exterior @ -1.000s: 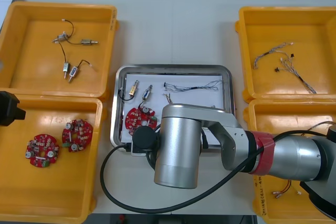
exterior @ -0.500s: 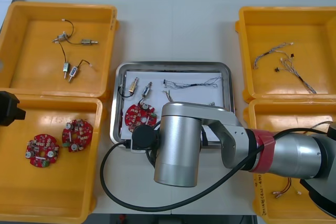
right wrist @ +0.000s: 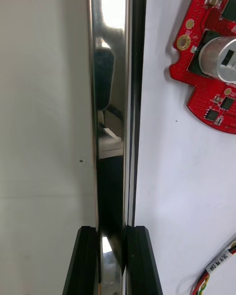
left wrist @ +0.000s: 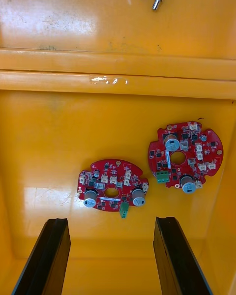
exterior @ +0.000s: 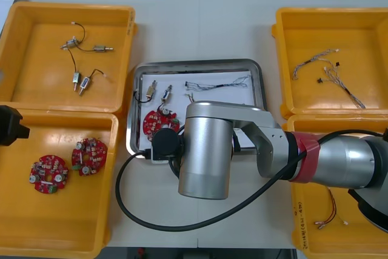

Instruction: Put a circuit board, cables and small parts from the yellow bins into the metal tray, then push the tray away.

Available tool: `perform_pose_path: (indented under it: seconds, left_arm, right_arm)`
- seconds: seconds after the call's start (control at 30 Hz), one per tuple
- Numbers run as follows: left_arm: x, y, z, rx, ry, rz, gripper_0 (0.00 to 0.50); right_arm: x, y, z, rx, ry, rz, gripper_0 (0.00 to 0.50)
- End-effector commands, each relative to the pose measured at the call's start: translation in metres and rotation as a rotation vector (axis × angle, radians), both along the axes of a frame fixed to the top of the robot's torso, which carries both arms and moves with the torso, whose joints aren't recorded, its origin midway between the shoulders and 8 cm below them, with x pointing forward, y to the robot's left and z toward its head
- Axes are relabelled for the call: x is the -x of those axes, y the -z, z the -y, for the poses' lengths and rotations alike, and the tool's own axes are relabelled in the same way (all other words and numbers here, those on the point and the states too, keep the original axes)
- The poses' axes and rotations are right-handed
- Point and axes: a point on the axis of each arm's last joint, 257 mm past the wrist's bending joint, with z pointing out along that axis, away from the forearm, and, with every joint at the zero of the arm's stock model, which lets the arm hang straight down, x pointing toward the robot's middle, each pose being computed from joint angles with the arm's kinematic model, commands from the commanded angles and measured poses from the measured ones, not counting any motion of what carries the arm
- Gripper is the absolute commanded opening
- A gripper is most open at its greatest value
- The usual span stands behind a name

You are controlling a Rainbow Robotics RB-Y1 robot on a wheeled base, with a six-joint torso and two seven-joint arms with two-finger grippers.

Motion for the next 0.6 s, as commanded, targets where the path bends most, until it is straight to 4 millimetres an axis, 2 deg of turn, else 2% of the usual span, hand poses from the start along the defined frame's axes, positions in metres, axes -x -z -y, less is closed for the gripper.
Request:
perform_pose_path:
  seconds: [0.03, 0.6]
  left_arm:
    - [-0.003, -0.022, -0.014, -0.090, 0.067, 0.047, 0.500]
    - [-0.003, -0.022, -0.014, -0.090, 0.067, 0.047, 0.500]
  right_arm:
    - [-0.016, -0.016, 0.001, 0.026, -0.036, 0.041, 0.000]
    - [-0.049, -0.032, 0.002, 0.040, -0.019, 0.090, 0.000]
